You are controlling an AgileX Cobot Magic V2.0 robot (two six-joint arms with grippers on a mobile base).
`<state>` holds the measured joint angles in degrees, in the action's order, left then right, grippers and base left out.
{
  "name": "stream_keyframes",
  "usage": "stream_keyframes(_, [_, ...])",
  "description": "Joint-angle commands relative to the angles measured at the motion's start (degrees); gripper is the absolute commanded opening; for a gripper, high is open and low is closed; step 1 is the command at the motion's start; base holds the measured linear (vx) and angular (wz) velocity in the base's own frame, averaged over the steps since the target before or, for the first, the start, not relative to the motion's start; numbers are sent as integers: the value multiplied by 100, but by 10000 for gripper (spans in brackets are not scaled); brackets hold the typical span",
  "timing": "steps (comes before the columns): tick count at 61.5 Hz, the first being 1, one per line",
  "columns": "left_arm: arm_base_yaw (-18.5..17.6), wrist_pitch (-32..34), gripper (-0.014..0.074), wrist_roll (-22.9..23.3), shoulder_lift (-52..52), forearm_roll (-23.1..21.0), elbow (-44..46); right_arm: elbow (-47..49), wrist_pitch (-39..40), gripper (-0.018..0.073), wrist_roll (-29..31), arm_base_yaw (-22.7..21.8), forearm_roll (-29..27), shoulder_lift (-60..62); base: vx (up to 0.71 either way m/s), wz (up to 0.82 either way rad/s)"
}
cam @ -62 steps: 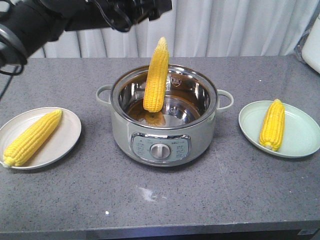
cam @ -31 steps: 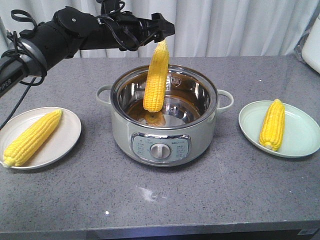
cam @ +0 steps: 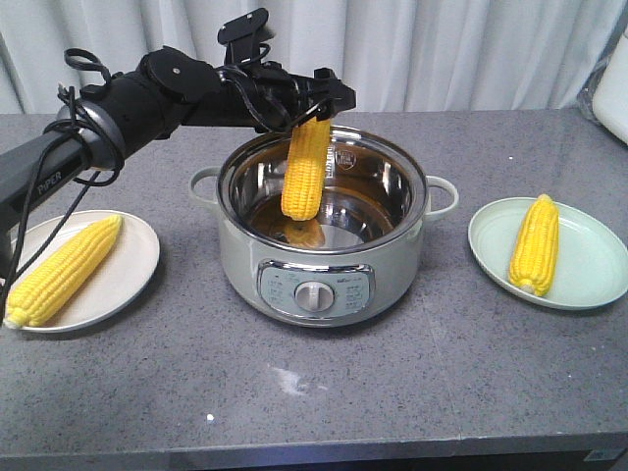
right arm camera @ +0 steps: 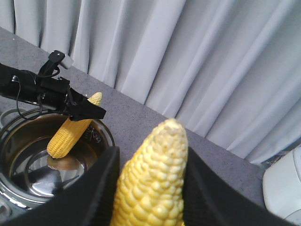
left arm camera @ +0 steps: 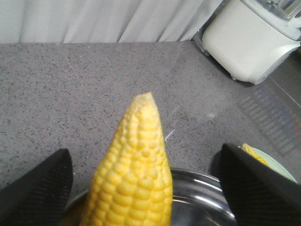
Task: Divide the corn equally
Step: 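Move the left gripper over the last cob in the pot and grasp it, then lift the last cob out of the pot with the left gripper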
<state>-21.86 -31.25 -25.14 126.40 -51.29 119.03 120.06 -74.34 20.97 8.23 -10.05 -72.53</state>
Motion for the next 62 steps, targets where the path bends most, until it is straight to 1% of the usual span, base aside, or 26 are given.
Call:
stream_keyframes(1, [-25,171,549,-2,-392,-183,197,91,43,-4,15,-36,-20,69,0,0])
stream_keyframes(7, [-25,150,479,-2,-392,-165,197,91,43,-4,10,-36,-22,69,0,0])
stream_keyframes(11, [-25,122,408,-2,-392,-150,197,91,43,-4,10,-36,-22,69,0,0])
stream_keyframes(17, [-25,99,276,-2,-392,-150,197,91,43,-4,10,-36,-22,69,0,0])
stream_keyframes(26, [-25,69,50,-2,-405,-150,197,91,43,-4,10,-36,-22,69,0,0])
stream_keyframes(29, [-14,69,-11,-2,-431,-163,197,91,43,-4,10,-36,-22,69,0,0])
stream_keyframes(41, [-14,-109,-8,-2,-779,-143,197,91,43,-4,17,-36,-16,69,0,0])
stream_keyframes(48, [-14,-460,-8,-2,-1175,29,197,91,43,-4,17,-36,-16,69,0,0])
stream_keyframes(52, [-14,-793,-8,-2,-1449,276,197,91,43,-4,17,-36,-16,69,0,0])
stream_keyframes(57, [-14,-1367,-8,18,-1819,661,197,91,43,-4,17,-36,-16,69,0,0])
stream_keyframes(62, [-14,-1933,-8,18,-2146,897,197,91,43,-4,17,-36,-23,69,0,0])
